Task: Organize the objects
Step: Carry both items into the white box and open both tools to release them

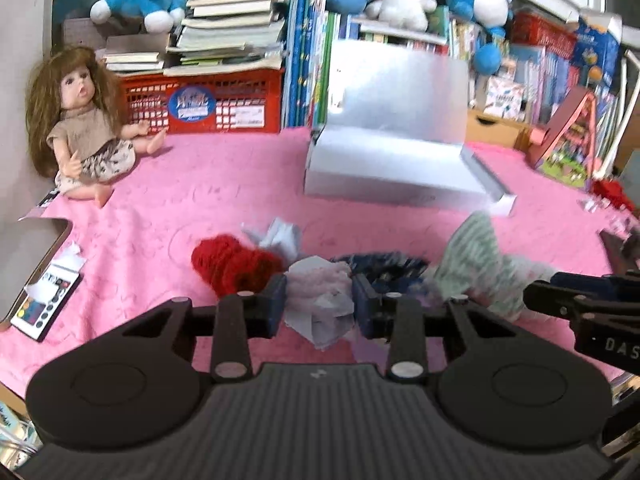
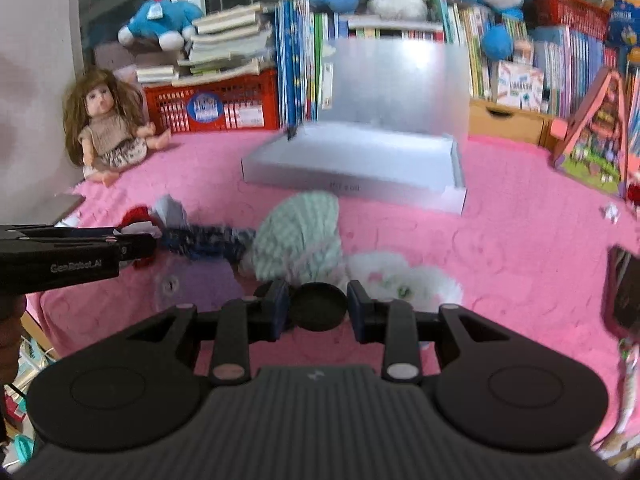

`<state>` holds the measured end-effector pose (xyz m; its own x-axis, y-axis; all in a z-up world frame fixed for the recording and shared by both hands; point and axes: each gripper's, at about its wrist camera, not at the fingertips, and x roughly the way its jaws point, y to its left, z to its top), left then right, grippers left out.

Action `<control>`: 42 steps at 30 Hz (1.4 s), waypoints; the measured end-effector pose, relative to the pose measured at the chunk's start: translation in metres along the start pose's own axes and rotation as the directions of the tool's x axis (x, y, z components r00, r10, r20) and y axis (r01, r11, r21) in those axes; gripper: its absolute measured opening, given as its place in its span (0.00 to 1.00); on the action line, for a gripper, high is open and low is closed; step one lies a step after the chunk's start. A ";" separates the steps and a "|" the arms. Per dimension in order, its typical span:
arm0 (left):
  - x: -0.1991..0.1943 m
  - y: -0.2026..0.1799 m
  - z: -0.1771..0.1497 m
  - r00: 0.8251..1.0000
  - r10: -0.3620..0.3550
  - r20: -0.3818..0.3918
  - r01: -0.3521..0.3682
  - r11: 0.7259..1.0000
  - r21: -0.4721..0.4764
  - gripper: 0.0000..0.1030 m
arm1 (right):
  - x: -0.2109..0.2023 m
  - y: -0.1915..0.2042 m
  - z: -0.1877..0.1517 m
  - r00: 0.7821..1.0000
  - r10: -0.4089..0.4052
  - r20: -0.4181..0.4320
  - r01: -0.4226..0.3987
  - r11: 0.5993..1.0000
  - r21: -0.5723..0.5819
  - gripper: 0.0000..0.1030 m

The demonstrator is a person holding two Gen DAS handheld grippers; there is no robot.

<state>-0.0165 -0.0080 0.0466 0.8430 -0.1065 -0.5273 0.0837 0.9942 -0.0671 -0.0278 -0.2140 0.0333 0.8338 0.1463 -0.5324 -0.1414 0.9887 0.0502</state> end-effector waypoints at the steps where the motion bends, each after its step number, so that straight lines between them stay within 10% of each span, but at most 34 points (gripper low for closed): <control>1: -0.003 0.000 0.003 1.000 -0.008 0.007 0.008 1.000 -0.003 0.40 | -0.003 -0.002 0.004 1.000 0.000 0.017 0.000 1.000 0.005 0.35; 42: 0.115 -0.040 0.141 0.997 -0.066 0.037 0.064 0.997 0.036 0.40 | 0.090 -0.101 0.102 0.991 -0.133 -0.031 0.136 0.979 0.152 0.35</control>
<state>0.1516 -0.0583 0.1084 0.8547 -0.1709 -0.4902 0.1569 0.9851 -0.0699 0.1156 -0.2971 0.0667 0.8280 0.0125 -0.5606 0.0562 0.9929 0.1051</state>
